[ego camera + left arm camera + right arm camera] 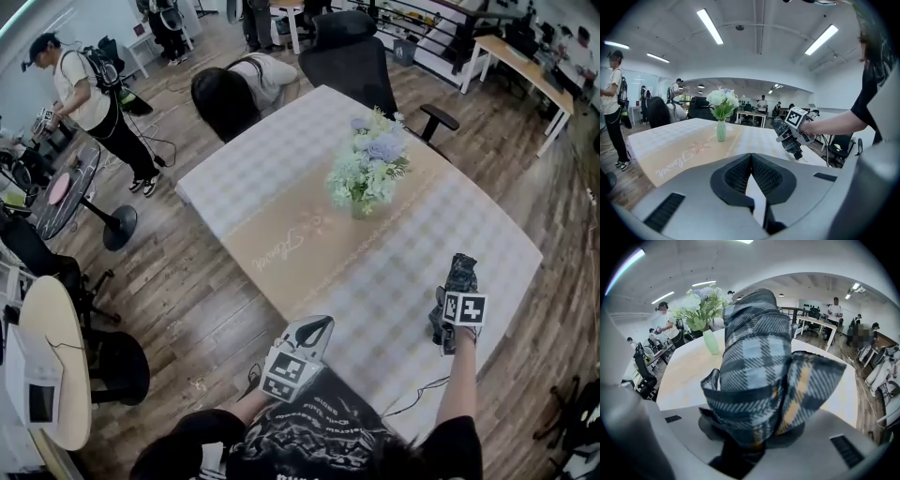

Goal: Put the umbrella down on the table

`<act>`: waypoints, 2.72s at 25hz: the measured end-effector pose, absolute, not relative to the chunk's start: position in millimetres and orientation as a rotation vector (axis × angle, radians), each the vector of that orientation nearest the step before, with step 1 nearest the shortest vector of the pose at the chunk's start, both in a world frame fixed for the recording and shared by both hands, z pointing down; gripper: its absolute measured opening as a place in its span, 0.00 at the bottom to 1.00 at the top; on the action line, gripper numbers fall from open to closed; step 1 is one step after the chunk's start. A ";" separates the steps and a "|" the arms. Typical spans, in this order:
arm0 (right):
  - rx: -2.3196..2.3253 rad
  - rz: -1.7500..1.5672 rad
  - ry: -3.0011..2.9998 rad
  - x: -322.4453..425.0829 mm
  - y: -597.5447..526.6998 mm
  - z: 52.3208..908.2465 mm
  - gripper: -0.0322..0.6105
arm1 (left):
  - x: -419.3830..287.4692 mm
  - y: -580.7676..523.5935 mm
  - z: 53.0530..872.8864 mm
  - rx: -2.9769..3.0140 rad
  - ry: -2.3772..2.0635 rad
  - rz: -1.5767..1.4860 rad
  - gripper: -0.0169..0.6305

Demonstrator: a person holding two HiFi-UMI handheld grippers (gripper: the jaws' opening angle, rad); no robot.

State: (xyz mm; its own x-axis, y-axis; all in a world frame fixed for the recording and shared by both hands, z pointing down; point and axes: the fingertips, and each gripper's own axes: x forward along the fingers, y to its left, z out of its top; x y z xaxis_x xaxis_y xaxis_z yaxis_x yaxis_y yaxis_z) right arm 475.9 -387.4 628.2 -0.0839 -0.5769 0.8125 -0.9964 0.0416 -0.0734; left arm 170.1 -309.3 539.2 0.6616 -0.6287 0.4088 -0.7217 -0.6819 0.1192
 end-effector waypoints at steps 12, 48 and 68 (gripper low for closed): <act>1.495 1.030 -1.658 476.4 -398.4 670.6 0.31 | 163.8 -303.9 544.4 2.584 -1.158 0.504 0.06; 1.697 1.041 -1.548 508.0 -390.6 693.2 0.61 | 187.4 -290.0 561.8 2.617 -1.107 0.582 0.06; 1.948 0.609 -1.937 463.0 -321.2 556.4 0.63 | 211.2 -283.7 555.8 2.646 -0.954 0.452 0.06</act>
